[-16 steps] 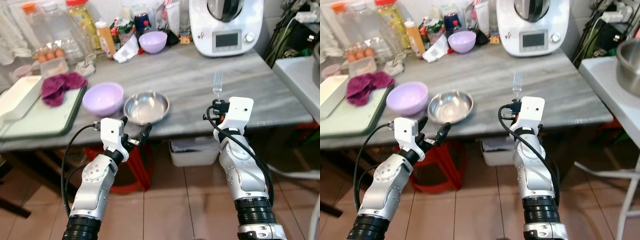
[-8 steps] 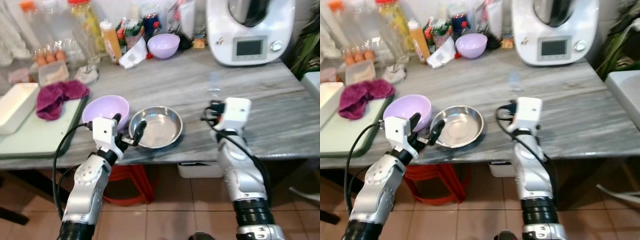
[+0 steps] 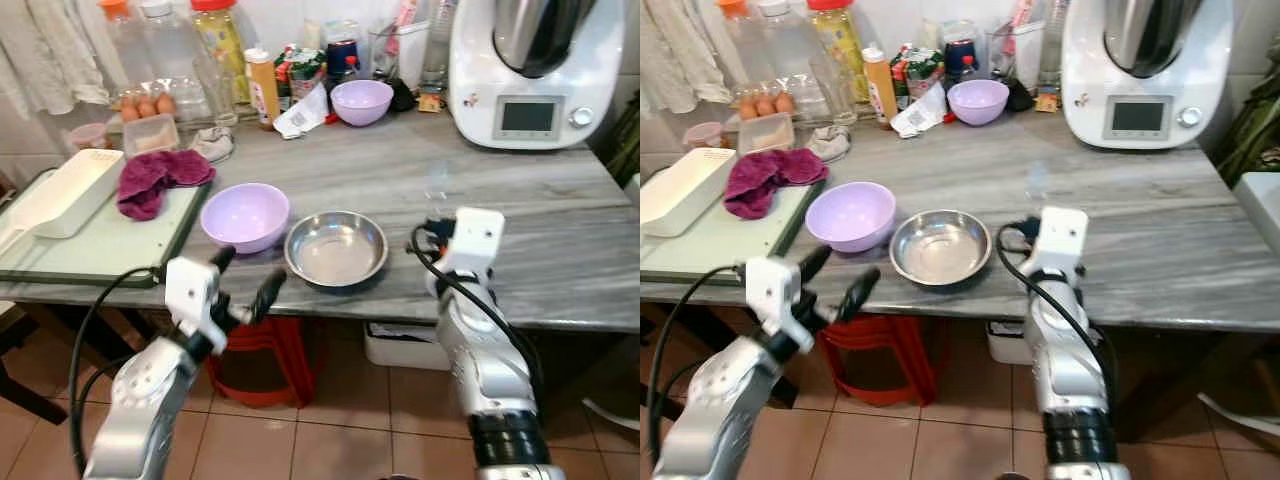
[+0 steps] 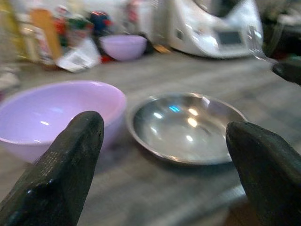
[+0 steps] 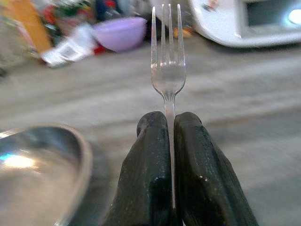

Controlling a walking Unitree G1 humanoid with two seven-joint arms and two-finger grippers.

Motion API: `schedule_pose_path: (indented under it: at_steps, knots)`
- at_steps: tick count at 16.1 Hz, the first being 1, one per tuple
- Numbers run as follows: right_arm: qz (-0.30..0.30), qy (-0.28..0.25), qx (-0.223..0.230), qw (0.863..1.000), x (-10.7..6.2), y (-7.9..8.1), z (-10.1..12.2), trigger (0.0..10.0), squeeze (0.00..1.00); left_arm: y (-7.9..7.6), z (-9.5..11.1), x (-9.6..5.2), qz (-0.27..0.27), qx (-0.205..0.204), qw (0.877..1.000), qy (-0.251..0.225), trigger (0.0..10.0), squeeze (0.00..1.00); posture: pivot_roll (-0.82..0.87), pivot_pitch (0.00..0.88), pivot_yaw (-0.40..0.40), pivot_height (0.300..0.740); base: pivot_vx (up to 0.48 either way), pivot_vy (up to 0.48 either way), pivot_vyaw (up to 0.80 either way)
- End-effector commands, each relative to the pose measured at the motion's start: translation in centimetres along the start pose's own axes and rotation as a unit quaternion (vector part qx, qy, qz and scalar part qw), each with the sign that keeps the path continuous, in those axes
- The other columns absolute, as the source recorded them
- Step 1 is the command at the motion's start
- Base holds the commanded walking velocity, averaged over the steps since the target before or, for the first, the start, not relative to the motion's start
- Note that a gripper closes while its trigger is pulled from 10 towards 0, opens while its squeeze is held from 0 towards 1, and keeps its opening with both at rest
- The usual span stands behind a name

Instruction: Setting the table

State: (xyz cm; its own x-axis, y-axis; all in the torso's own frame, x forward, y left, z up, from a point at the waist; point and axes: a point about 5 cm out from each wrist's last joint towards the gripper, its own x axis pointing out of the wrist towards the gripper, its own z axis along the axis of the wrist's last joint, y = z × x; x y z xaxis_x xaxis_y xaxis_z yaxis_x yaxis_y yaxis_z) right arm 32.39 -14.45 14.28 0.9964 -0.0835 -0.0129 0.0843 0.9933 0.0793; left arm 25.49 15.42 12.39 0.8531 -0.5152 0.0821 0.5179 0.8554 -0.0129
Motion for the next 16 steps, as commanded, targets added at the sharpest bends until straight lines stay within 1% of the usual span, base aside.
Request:
schedule_pose_path:
  at_steps: [1,2,3,5,6,7,9,14,16]
  knots:
    - [-0.004,-0.006,0.001,1.0,-0.1,-0.2,0.6,10.0,0.0,-0.1,0.0,-0.4,-0.018,0.002,1.0,0.006,10.0,0.0,-0.16,0.109,0.073,0.74,0.0,0.0,0.0]
    - [0.001,-0.001,-0.005,1.0,-0.2,-0.3,0.5,10.0,0.0,-0.2,-0.3,-0.8,-0.031,0.001,0.999,0.019,10.0,0.0,-0.16,0.109,0.073,0.74,0.0,0.0,0.0]
    - [-0.003,0.006,0.003,1.0,0.1,-0.8,0.6,10.0,0.0,-0.3,-0.3,-0.9,-0.049,0.004,0.998,0.029,10.0,0.0,-0.16,0.115,0.076,0.74,0.0,0.0,0.0]
    - [-0.01,0.02,0.006,1.0,0.7,-1.8,0.9,10.0,0.0,-0.6,-0.6,-1.0,-0.085,0.011,0.995,0.041,10.0,0.0,-0.17,0.117,0.078,0.74,0.0,0.0,0.0]
    - [-0.006,0.029,0.003,1.0,0.9,-1.9,0.9,10.0,0.0,-0.8,-0.6,-1.0,-0.097,0.01,0.994,0.042,10.0,0.0,-0.17,0.118,0.081,0.74,0.0,0.0,0.0]
    - [0.001,0.04,0.007,0.999,1.1,-1.8,0.7,10.0,0.0,-0.9,-0.8,-1.0,-0.106,0.01,0.993,0.046,10.0,0.0,-0.17,0.118,0.081,0.74,0.0,0.0,0.0]
    - [0.02,0.059,-0.003,0.998,1.6,-1.5,0.6,10.0,0.0,-1.1,-1.0,-1.1,-0.122,0.008,0.991,0.05,10.0,0.0,-0.17,0.12,0.082,0.74,0.0,0.0,0.0]
    - [0.058,0.107,-0.001,0.993,2.0,-0.2,-0.3,10.0,0.0,-1.2,-1.5,-1.4,-0.12,0.004,0.991,0.053,10.0,0.0,-0.16,0.12,0.074,0.74,0.0,0.0,0.0]
    - [0.066,0.125,0.01,0.99,2.0,0.1,-0.8,10.0,0.0,-1.2,-1.6,-1.4,-0.12,0.004,0.991,0.053,10.0,0.0,-0.16,0.12,0.073,0.74,0.0,0.0,0.0]
